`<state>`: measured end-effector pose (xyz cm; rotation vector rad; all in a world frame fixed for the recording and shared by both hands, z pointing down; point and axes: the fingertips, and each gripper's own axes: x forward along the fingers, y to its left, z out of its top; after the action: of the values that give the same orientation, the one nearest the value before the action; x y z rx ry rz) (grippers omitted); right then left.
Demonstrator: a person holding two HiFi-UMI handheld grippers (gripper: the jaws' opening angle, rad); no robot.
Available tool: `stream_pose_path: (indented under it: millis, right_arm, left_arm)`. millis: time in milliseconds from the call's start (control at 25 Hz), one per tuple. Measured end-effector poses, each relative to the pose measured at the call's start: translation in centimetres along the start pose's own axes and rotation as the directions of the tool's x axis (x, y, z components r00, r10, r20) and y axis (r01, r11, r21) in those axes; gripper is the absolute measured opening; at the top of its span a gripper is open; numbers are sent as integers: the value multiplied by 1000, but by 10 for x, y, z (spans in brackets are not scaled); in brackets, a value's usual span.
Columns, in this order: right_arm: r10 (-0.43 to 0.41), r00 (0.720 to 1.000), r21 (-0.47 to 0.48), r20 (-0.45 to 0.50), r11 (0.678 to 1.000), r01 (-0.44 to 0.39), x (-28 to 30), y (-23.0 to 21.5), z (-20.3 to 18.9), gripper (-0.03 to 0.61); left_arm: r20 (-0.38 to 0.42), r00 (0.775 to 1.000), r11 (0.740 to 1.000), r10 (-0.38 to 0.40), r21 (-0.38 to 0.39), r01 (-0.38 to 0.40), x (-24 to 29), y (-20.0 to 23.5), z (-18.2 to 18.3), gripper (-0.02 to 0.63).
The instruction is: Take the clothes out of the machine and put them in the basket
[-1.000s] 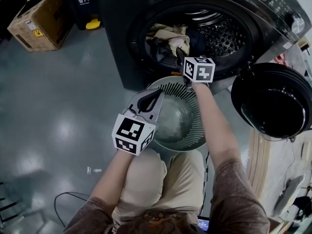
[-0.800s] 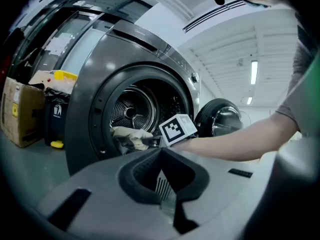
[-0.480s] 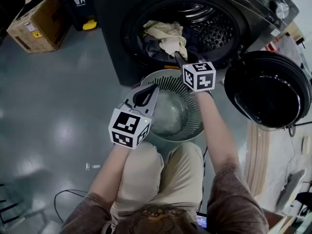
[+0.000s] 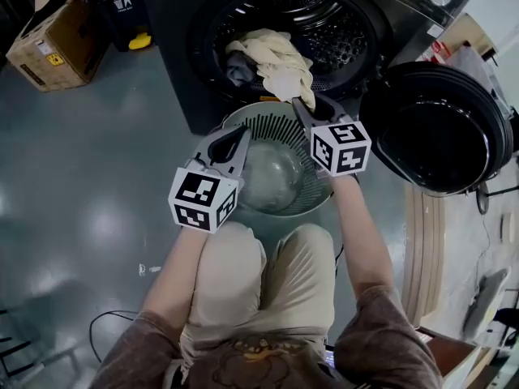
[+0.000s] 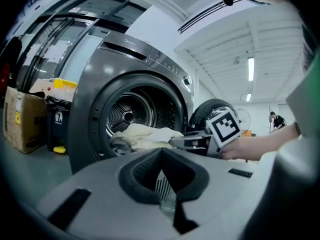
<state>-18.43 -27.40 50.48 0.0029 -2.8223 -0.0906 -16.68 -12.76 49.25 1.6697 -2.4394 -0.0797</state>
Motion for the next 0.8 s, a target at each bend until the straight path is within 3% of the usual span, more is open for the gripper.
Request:
stream_pose_path:
  millis: [440, 800]
  right_arm:
    - [34, 999, 91, -26, 995, -31, -88, 34, -47, 84]
    - [61, 997, 140, -45, 989, -54, -112, 65, -75, 98]
  left_arm:
    - [-1, 1000, 1000, -2, -2, 2, 2, -10, -2, 6]
    - [-6, 1000, 1000, -2, 25, 2, 2, -16, -1, 6]
